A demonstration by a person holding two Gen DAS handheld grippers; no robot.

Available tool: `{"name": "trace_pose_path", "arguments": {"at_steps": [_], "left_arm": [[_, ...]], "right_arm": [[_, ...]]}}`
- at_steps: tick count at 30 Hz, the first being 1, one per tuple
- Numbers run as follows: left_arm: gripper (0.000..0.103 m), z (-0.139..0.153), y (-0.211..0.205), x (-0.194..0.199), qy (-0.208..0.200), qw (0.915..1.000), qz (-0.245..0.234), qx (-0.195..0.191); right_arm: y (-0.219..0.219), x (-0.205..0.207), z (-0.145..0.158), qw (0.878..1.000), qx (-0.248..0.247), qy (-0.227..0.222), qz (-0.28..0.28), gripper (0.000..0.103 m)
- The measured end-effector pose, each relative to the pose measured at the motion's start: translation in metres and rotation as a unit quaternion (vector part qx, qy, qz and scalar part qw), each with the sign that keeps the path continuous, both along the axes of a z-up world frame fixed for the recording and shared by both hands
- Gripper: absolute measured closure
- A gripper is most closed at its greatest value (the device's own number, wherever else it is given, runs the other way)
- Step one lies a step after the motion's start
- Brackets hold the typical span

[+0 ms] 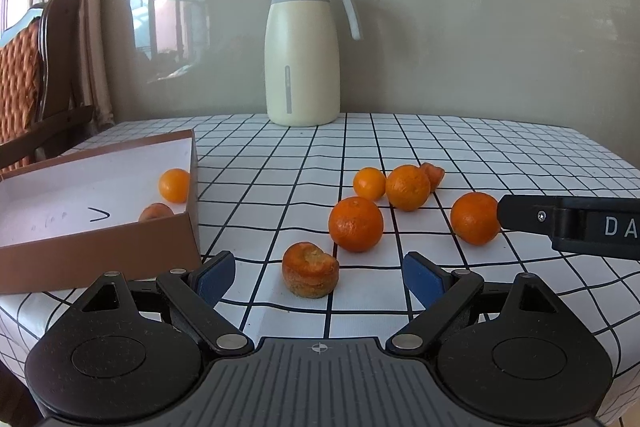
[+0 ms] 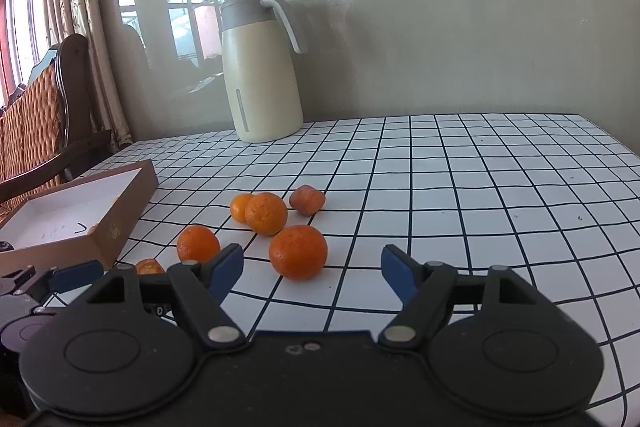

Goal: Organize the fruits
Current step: 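Grasp the peeled brownish fruit with the left tool while the right tool grasps a tangerine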

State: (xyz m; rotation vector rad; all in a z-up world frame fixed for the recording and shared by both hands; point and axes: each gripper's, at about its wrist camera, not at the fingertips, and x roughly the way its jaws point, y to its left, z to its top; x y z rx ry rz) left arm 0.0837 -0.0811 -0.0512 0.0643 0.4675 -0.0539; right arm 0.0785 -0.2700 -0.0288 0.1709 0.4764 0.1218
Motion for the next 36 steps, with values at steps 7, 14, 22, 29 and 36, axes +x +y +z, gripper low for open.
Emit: {"name": "trace_pose_path", "arguments": {"at_steps": [7,14,22,29,36], "left_arm": [[0.013,-0.003,0.001,0.003,0.004,1.0,0.004,-0.003],[0.013,-0.004,0.003,0.005,0.005,0.9999,0.009,-0.007],[0.016,-0.005,0.002,0.007,0.005,0.9999,0.007,-0.008],[0.033,-0.009,0.001,0.014,0.02,0.9996,0.0,-0.018],[0.043,-0.012,0.0,0.018,0.02,0.9997,0.0,-0.016]], "right_arm": [[0.001,0.003,-0.001,1.0,0.003,0.003,-0.003,0.033],[0.001,0.008,-0.004,1.0,0.006,0.008,-0.008,0.033],[0.002,0.015,-0.006,1.0,0.009,0.012,-0.014,0.033],[0.004,0.025,-0.01,0.999,0.015,0.02,-0.02,0.033],[0.011,0.036,-0.014,0.999,0.006,0.025,-0.02,0.033]]}}
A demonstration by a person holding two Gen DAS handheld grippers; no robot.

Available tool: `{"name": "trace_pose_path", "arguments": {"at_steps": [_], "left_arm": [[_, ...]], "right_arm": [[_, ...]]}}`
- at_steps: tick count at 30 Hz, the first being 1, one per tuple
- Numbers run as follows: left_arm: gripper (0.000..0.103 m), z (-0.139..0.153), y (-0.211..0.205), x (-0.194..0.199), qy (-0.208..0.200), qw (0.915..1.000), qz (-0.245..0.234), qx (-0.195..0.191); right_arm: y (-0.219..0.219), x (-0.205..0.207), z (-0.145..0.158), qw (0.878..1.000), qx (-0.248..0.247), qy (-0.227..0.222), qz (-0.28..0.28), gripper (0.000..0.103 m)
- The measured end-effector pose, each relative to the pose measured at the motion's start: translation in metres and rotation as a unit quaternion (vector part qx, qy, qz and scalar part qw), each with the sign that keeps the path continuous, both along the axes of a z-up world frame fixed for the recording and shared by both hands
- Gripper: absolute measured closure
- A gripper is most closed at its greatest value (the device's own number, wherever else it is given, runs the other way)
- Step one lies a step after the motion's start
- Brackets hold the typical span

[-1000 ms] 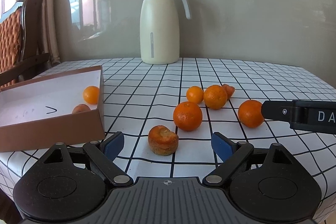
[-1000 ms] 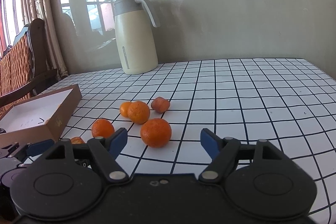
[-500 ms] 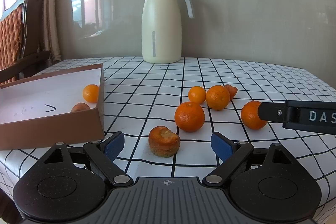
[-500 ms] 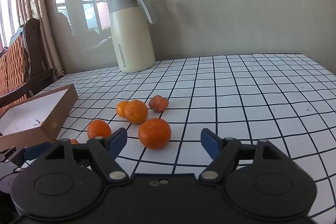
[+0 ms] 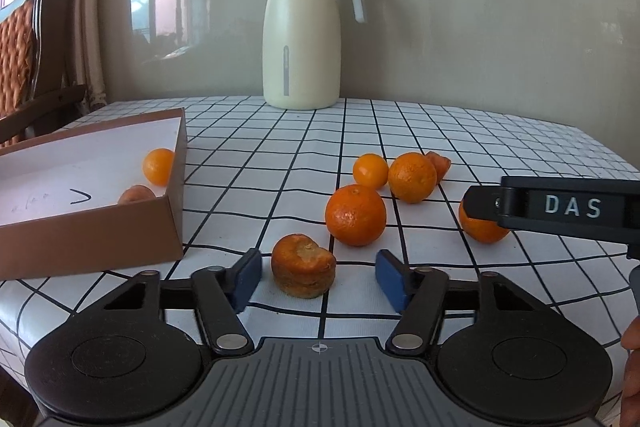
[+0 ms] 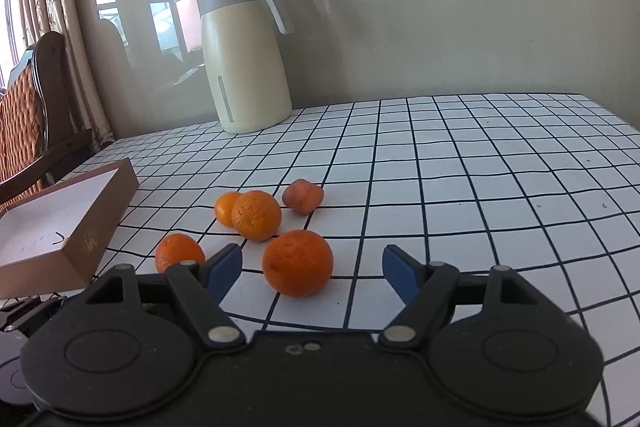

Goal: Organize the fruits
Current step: 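Grasp the peeled brownish fruit with the left tool while the right tool grasps a tangerine, then carry the peeled fruit and the tangerine over the white box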

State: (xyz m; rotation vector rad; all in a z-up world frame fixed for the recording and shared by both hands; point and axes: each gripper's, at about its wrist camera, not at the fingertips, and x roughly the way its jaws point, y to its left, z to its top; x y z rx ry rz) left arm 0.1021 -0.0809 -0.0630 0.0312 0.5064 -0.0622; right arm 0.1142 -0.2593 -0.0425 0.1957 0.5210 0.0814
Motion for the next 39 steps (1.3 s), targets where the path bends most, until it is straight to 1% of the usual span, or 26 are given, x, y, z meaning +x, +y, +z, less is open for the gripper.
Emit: {"name": "trace_pose_path", "arguments": {"at_steps": [4,5,8,9,10,12,14,18,21,22,24,31,39], "left_arm": [[0.049,0.0,0.001,0.001,-0.001,1.0,0.002,-0.001],[0.05,0.0,0.001,0.001,-0.002,1.0,0.003,0.0],[0.054,0.0,0.002,0.002,-0.004,1.0,0.002,0.0],[0.054,0.0,0.002,0.002,-0.004,1.0,0.002,0.0],[0.054,0.0,0.002,0.002,-0.004,1.0,0.002,0.002],[0.054,0.0,0.002,0.001,-0.005,1.0,0.001,0.003],[0.054,0.0,0.002,0.001,-0.006,1.0,0.002,0.004],[0.054,-0.001,0.001,0.001,-0.009,0.9999,0.004,0.005],[0.054,-0.002,0.002,-0.001,-0.013,0.9999,0.006,0.002],[0.057,-0.002,0.002,-0.002,-0.014,0.9999,0.008,0.002],[0.069,-0.003,0.0,-0.004,-0.019,0.9997,0.01,0.009],[0.069,-0.002,0.004,-0.005,-0.016,0.9998,0.009,-0.004],[0.069,0.002,0.003,-0.012,-0.02,0.9996,-0.017,0.005]], "right_arm": [[0.003,0.007,-0.003,1.0,-0.002,0.005,-0.001,0.033],[0.003,0.009,-0.003,1.0,-0.001,0.006,-0.001,0.035],[0.006,0.012,-0.004,1.0,-0.004,0.008,0.001,0.048],[0.007,0.013,-0.004,1.0,-0.004,0.008,0.003,0.053],[0.009,0.014,-0.003,1.0,-0.006,0.009,0.006,0.055],[0.012,0.016,-0.003,1.0,-0.015,0.009,0.01,0.065],[0.016,0.016,-0.003,1.0,-0.025,0.009,0.014,0.069],[0.02,0.016,-0.003,0.999,-0.035,0.008,0.019,0.069],[0.018,0.015,-0.003,0.999,-0.033,0.008,0.019,0.07],[0.018,0.014,-0.003,0.999,-0.033,0.008,0.02,0.07],[0.018,0.014,-0.002,0.999,-0.032,0.008,0.02,0.07],[0.016,0.009,-0.001,0.999,-0.03,0.007,0.024,0.07],[0.009,-0.001,0.001,0.999,-0.02,0.007,0.03,0.07]]}}
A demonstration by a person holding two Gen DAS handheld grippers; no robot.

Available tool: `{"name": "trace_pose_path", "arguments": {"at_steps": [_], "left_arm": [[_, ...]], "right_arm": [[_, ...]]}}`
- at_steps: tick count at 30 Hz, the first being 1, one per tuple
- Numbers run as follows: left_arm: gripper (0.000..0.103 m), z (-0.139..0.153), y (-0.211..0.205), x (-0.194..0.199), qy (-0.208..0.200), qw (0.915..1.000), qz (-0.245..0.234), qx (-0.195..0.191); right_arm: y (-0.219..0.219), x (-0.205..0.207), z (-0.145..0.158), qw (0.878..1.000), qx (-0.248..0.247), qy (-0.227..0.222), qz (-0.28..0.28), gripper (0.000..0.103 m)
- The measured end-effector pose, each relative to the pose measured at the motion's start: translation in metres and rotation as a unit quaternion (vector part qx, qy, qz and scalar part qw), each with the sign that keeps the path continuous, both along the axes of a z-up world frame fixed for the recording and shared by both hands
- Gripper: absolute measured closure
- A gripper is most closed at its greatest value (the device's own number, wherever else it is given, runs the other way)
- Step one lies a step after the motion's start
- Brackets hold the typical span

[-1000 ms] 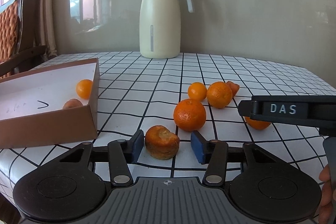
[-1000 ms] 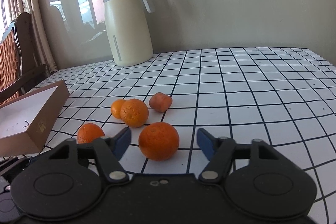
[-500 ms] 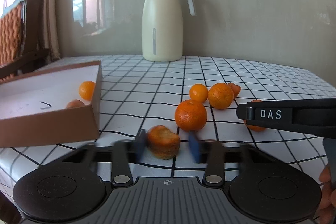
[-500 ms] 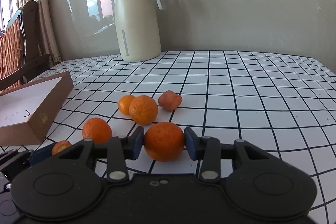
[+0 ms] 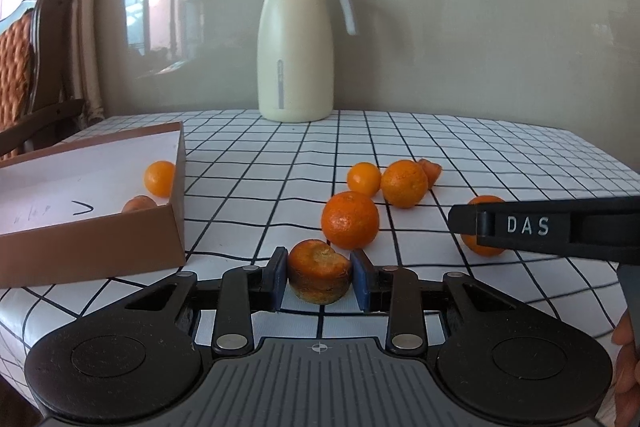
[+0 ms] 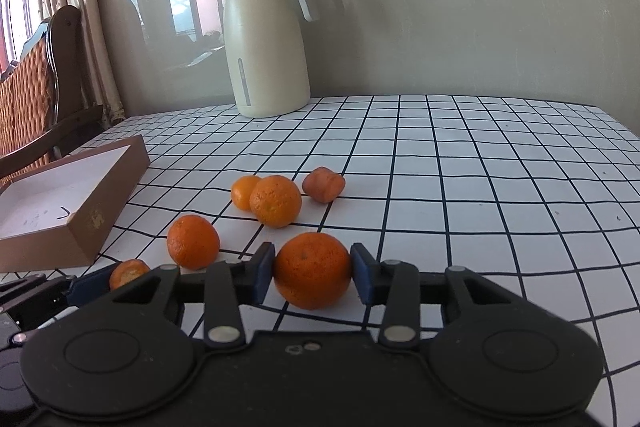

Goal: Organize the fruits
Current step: 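Carry the peeled fruit and the tangerine over the white box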

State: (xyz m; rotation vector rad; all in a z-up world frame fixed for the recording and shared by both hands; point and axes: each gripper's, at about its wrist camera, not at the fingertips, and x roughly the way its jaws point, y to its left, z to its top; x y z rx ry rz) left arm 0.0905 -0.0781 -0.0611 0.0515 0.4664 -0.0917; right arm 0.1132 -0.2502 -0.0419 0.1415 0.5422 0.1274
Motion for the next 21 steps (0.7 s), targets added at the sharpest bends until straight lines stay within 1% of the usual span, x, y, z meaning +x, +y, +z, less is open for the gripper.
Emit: {"name": "trace_pose_path", "arguments": {"at_steps": [9,12,21], "left_arm": [[0.069,0.011,0.014,-0.015,-0.002,0.9999,-0.005,-0.012],[0.069,0.015,0.02,-0.02,-0.009,0.9999,-0.005,-0.009],[0.069,0.029,0.045,-0.037,-0.032,0.9994,0.01,-0.01]], "right_arm": [[-0.003,-0.02,0.008,1.0,0.001,-0.009,0.011,0.07],[0.0,-0.027,0.012,1.0,0.0,-0.013,0.02,0.07],[0.027,-0.034,0.02,0.998,0.001,-0.03,0.061,0.07]]}}
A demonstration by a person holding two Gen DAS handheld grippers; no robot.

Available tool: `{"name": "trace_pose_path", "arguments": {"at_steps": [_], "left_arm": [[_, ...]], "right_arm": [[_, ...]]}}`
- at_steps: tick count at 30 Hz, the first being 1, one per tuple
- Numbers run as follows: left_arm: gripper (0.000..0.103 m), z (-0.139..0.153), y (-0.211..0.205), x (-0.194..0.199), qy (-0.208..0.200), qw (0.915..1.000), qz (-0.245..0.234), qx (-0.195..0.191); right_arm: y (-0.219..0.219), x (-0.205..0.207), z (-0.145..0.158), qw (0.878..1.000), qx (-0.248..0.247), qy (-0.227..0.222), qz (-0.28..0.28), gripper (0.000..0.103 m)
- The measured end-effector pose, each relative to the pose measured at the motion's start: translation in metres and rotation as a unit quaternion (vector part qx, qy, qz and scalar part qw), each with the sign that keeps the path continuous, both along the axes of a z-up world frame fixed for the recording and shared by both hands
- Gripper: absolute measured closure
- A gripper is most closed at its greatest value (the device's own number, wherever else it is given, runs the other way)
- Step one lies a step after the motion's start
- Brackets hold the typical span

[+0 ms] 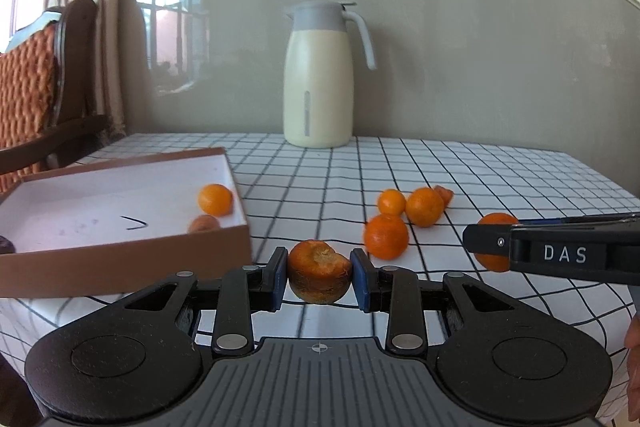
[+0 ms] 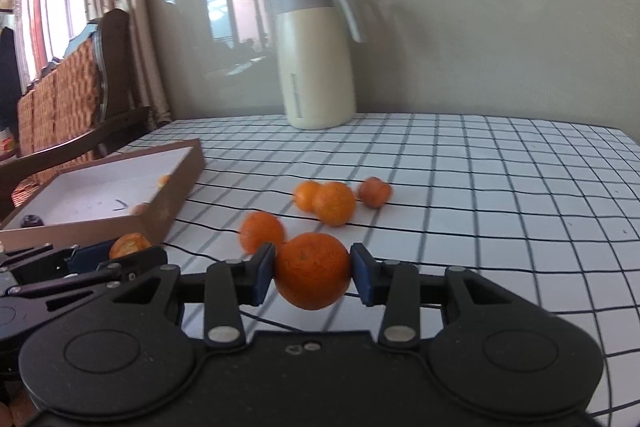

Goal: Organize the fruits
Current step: 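Carry the peeled fruit and the tangerine over the white box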

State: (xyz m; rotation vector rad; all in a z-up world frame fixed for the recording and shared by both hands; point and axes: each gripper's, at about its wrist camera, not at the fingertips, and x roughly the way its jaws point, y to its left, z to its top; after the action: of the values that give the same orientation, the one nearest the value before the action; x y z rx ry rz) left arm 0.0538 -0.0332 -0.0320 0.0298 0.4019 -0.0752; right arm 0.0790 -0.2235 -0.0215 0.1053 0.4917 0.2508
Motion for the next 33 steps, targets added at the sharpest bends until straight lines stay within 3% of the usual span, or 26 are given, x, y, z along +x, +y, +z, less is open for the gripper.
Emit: {"name": "trace_pose_path", "arguments": {"at_steps": [22,33], "left_arm": [[0.069,0.017,0.076,-0.013,-0.043,0.9948,0.09,-0.023],[0.069,0.023,0.109,-0.015,-0.054,0.9894,0.132,-0.028]], "right_arm": [[0.073,0.006,0.019,0.993,0.03,-0.043,0.104,0.07],[0.102,0.012,0.028,0.989,0.047,-0.065,0.127,0.07]]}}
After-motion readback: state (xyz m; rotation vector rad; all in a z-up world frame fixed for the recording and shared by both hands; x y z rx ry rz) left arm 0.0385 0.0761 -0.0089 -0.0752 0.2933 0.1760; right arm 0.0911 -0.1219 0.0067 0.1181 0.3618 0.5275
